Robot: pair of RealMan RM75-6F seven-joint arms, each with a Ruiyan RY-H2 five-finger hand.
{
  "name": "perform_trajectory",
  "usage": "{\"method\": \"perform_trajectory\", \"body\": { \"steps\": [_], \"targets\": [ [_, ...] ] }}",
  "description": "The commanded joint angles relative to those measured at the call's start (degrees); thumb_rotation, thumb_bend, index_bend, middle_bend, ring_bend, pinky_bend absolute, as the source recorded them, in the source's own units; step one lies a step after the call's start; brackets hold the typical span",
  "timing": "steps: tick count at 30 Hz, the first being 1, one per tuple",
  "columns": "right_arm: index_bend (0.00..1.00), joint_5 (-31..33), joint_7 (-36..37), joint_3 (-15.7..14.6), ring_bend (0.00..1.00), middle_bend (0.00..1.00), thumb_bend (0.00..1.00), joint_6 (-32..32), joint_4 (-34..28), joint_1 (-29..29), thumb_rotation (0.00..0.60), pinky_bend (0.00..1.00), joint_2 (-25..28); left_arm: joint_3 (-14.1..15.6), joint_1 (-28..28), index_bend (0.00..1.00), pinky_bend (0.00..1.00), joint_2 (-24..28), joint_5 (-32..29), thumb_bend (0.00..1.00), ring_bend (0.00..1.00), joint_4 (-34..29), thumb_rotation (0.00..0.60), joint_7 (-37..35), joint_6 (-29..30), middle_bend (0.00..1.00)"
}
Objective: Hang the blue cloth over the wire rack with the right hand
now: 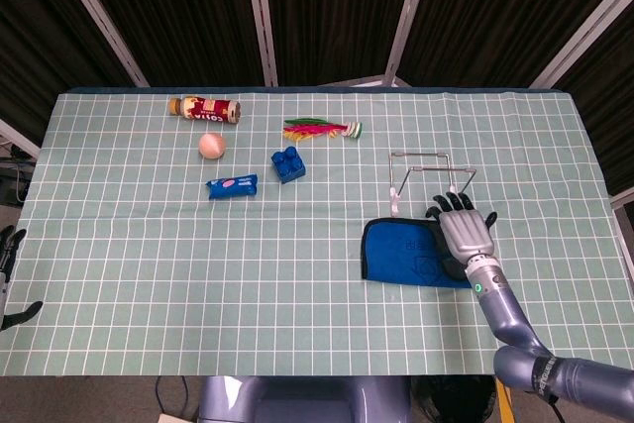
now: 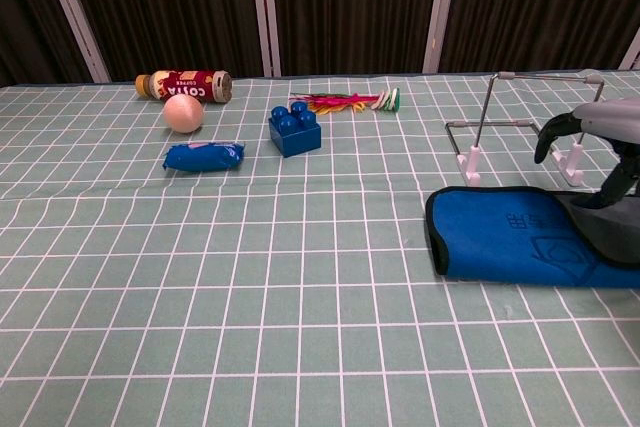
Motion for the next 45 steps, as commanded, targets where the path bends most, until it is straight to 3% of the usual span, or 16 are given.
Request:
{"method": "perform_trajectory", "body": {
  "steps": [1,5,12,28,45],
  "targets": [
    [0.28,-7.5,2.1,-4.1,0.0,0.08,0.21,2.6,-4.8,-3.7,0.6,0.0,4.5,0.2,0.2,0.0,0.0,0.2,0.6,0.0,0.0,-0.2,0.6,-0.4,0.5,0.0],
    [0.34,-21.7,3.6,-10.3,0.0,0.07,0.23,7.9,-2.3,-8.4,0.6,0.0,5.9,0.5,0.6,0.0,0.0,0.6,2.1,0.0,0.0,-1.0,0.6,-0.5,1.6,0.0],
    [0.37,-33.1,4.0,-14.6,0.0,0.08,0.24,12.6,7.8,-12.6,0.6,0.0,2.2,0.7,0.3,0.0,0.0,0.1,2.3,0.0,0.0,-1.4,0.6,1.1,1.2,0.0],
    [0.39,-41.3,1.7,-13.0,0.0,0.07,0.25,15.3,20.4,-14.9,0.6,0.0,-4.9,0.4,0.3,0.0,0.0,-0.3,1.6,0.0,0.0,-1.2,0.6,1.5,0.9,0.0],
    [0.39,-43.5,-0.7,-12.1,0.0,0.07,0.27,13.4,25.2,-15.4,0.6,0.03,-6.8,0.3,0.1,0.0,0.0,-0.4,1.1,0.0,0.0,-0.8,0.6,1.7,0.5,0.0]
  ]
}}
